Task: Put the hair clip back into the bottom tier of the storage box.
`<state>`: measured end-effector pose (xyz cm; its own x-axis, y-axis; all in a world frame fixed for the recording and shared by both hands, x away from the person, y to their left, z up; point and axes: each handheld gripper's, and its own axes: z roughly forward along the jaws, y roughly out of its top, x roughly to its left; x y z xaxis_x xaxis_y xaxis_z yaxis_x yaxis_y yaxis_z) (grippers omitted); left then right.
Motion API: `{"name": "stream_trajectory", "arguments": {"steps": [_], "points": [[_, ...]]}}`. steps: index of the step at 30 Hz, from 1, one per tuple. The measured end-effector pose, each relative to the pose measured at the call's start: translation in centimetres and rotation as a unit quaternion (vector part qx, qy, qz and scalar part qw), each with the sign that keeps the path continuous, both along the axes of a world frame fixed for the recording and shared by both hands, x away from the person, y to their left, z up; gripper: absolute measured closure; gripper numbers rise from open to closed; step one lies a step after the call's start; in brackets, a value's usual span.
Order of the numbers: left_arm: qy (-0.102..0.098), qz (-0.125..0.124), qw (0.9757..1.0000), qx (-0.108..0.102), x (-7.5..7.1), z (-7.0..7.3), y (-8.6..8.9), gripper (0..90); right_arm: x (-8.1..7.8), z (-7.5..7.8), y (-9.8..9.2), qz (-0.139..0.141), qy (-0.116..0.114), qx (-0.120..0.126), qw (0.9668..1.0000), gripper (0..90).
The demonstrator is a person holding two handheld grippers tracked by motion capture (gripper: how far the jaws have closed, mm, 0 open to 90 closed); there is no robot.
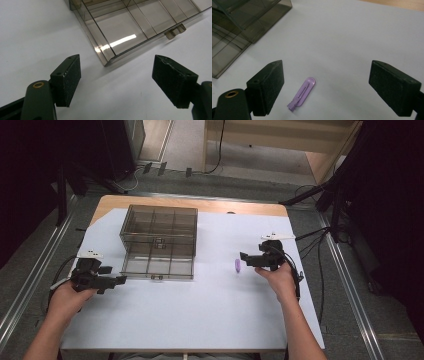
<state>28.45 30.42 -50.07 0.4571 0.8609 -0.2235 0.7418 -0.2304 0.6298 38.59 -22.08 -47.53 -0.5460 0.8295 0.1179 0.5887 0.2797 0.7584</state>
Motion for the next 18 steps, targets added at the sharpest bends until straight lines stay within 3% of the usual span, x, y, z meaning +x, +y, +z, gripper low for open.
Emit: {"name": "stream_trajectory", "arguments": {"steps": [4,11,18], "points": [[0.001,0.001,1.0,-0.003,-0.02,0.0,0.05,23.9,-0.05,-0.05,0.18,0.007,0.002,-0.006,1.0,14.6],[0.002,0.003,1.0,-0.001,-0.05,-0.07,0.08,23.9,-0.2,0.24,0.37,0.012,0.001,-0.009,0.9999,28.1],[0.003,0.0,1.0,0.001,-0.05,-0.07,0.07,23.9,-0.28,0.45,0.25,0.013,0.009,-0.001,0.9999,35.8]]}}
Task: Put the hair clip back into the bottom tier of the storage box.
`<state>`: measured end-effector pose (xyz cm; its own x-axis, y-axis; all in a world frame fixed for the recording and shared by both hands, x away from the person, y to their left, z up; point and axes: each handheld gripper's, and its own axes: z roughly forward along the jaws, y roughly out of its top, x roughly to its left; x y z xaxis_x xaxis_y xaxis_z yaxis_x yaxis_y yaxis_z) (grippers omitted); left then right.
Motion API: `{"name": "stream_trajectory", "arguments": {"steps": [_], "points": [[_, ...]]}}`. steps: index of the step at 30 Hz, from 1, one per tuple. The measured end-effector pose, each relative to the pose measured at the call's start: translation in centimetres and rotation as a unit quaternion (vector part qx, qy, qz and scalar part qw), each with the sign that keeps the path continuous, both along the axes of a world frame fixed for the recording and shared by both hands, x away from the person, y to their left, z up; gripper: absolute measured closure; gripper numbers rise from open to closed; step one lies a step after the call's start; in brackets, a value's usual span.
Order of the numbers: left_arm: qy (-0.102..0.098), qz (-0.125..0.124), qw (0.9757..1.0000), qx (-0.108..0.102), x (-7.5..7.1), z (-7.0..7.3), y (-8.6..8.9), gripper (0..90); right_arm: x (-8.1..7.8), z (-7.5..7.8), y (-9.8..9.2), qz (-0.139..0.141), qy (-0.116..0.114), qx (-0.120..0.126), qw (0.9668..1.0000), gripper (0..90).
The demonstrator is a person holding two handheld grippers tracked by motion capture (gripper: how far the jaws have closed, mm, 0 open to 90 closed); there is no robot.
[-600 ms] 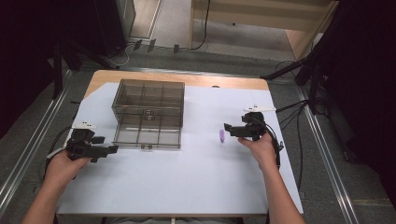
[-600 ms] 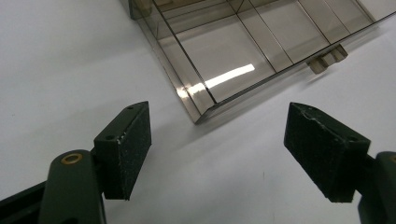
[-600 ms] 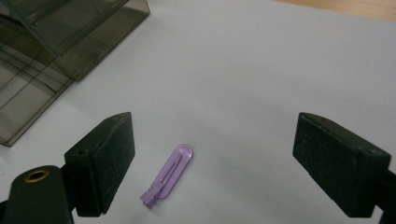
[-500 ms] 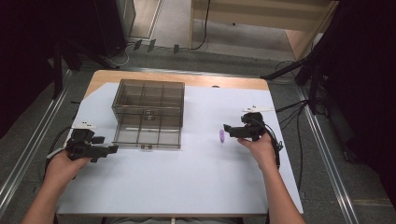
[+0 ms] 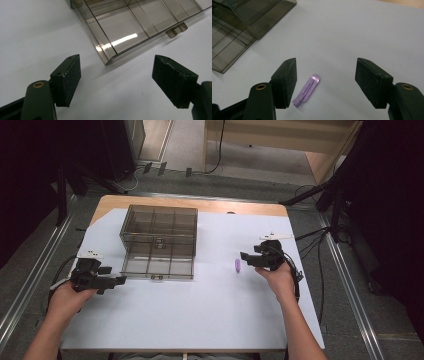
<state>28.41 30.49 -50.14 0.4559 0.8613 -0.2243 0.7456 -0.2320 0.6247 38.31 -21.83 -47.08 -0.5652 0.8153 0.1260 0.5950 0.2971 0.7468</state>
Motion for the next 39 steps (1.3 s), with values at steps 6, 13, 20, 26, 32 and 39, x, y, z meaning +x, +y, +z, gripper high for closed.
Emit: {"name": "stream_trajectory", "arguments": {"steps": [6,13,20,26,32,39], "points": [[0.001,0.001,1.0,0.002,-0.2,0.0,0.1,23.9,-0.3,0.4,0.2,-0.001,-0.002,-0.011,0.9999,40.5],[0.0,0.004,1.0,0.001,-0.3,0.0,0.2,24.0,-0.4,0.6,0.7,0.012,0.0,-0.033,0.9994,41.0],[0.002,0.008,1.0,0.001,-0.6,0.0,0.4,23.9,-0.5,1.4,1.3,0.001,0.01,-0.033,0.9994,45.4],[0.002,0.011,0.9999,0.006,-0.8,0.0,0.6,23.9,-0.2,2.1,1.6,-0.013,0.046,-0.04,0.9981,52.1],[0.003,0.011,0.9999,0.006,-1.1,-0.1,0.7,23.9,0.1,2.4,2.0,-0.029,0.078,-0.048,0.9954,57.1],[0.001,0.004,1.0,0.007,-1.3,-0.1,0.5,23.9,0.5,2.4,2.8,-0.036,0.122,-0.068,0.9895,62.1]]}}
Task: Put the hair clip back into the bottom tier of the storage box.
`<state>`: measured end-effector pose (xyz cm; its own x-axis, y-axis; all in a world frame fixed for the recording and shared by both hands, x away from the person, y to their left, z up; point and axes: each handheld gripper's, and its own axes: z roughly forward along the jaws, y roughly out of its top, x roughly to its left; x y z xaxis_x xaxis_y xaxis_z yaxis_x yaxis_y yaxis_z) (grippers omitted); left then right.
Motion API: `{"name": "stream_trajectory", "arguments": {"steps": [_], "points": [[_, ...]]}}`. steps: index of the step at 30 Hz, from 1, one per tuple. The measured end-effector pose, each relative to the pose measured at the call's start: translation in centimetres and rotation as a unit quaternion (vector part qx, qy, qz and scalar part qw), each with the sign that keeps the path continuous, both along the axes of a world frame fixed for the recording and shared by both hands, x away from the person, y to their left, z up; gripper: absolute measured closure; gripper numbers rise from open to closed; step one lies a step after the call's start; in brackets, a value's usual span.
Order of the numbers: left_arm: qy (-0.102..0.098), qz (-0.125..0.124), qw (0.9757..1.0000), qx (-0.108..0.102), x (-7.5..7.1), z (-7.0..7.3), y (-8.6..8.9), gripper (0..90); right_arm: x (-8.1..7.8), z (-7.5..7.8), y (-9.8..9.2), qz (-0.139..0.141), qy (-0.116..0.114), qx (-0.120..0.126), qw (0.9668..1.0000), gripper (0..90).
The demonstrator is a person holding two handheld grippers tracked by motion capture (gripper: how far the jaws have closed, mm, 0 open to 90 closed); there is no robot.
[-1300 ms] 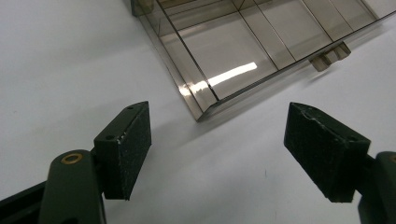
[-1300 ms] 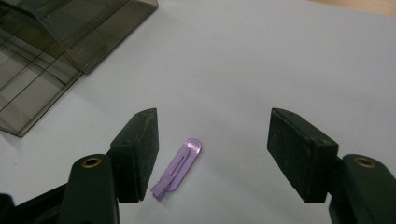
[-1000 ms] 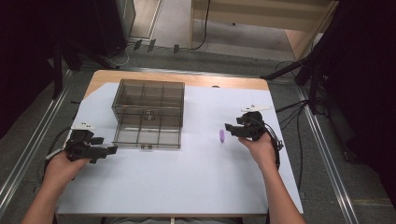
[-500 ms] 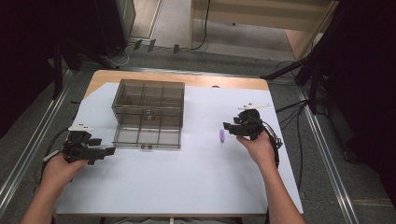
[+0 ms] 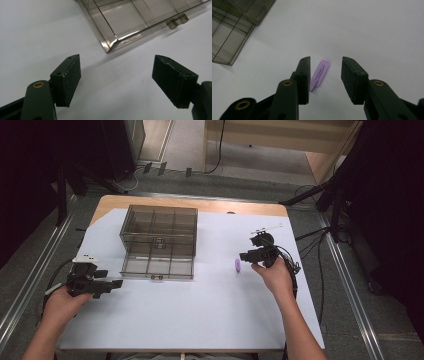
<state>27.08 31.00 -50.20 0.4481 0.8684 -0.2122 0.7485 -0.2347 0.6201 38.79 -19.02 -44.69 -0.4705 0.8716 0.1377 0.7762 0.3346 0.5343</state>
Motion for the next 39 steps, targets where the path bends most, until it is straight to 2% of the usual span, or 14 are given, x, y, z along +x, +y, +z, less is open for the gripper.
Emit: {"name": "stream_trajectory", "arguments": {"steps": [5,9,25,39], "points": [[-0.005,0.001,1.0,-0.003,-0.3,0.0,0.0,23.9,0.5,-0.4,0.7,-0.006,0.039,-0.02,0.999,63.3],[-0.004,0.001,1.0,-0.002,-0.5,0.1,0.2,23.8,0.8,-0.8,1.2,-0.006,0.056,-0.03,0.998,63.3],[-0.005,0.009,0.9999,-0.001,-1.3,0.0,0.4,23.8,1.6,-1.8,2.4,0.005,0.081,-0.065,0.9946,63.2],[-0.004,0.013,0.9999,0.003,-1.7,0.0,0.7,23.8,2.4,-3.0,3.0,0.005,0.104,-0.084,0.991,63.2]]}}
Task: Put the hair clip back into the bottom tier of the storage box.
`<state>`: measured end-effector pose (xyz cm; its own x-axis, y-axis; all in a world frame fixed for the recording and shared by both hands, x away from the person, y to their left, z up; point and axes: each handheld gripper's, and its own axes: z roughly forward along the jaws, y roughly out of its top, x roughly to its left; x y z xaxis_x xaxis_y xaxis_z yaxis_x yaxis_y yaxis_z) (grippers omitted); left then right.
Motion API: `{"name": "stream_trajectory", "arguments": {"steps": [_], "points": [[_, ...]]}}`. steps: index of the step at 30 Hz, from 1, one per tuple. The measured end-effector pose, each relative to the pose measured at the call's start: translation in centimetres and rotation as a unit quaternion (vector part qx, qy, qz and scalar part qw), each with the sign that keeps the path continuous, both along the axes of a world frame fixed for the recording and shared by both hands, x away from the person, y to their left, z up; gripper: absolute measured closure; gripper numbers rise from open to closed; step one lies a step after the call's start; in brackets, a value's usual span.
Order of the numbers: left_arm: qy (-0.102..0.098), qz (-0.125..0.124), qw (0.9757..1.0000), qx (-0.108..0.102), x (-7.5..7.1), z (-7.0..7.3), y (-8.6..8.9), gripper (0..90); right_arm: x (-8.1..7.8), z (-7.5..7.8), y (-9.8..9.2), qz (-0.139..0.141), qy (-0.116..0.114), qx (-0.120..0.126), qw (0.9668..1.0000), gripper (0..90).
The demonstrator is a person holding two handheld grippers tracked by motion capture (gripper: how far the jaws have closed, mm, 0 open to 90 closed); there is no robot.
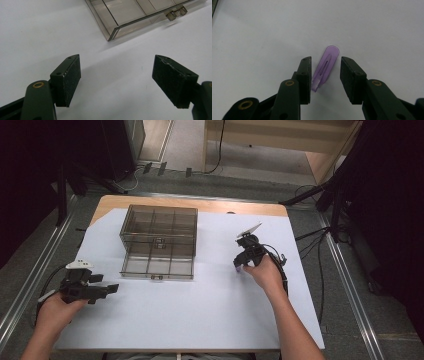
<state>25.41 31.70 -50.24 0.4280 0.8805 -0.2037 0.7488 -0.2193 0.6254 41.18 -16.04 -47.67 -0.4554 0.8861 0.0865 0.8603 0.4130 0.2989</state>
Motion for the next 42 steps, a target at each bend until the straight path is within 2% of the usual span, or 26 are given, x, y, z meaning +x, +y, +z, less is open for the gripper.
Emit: {"name": "stream_trajectory", "arguments": {"steps": [14,20,26,34,42], "points": [[0.001,-0.001,1.0,-0.001,0.0,0.0,0.0,23.8,0.4,-0.8,0.5,-0.006,0.013,-0.016,0.9998,64.9],[0.002,-0.003,1.0,-0.001,0.0,0.0,0.0,23.8,0.4,-0.8,0.8,-0.002,0.009,-0.026,0.9996,66.6],[0.003,-0.003,1.0,-0.001,0.0,0.0,0.0,23.8,0.3,-0.9,1.2,0.009,0.001,-0.051,0.9987,71.0],[0.003,-0.003,1.0,0.0,0.1,-0.1,0.0,23.8,0.2,-0.9,1.3,0.015,0.003,-0.054,0.9984,76.3],[0.004,-0.002,1.0,-0.001,0.1,-0.1,0.0,23.8,0.2,-0.9,1.3,0.016,0.003,-0.053,0.9984,76.8]]}}
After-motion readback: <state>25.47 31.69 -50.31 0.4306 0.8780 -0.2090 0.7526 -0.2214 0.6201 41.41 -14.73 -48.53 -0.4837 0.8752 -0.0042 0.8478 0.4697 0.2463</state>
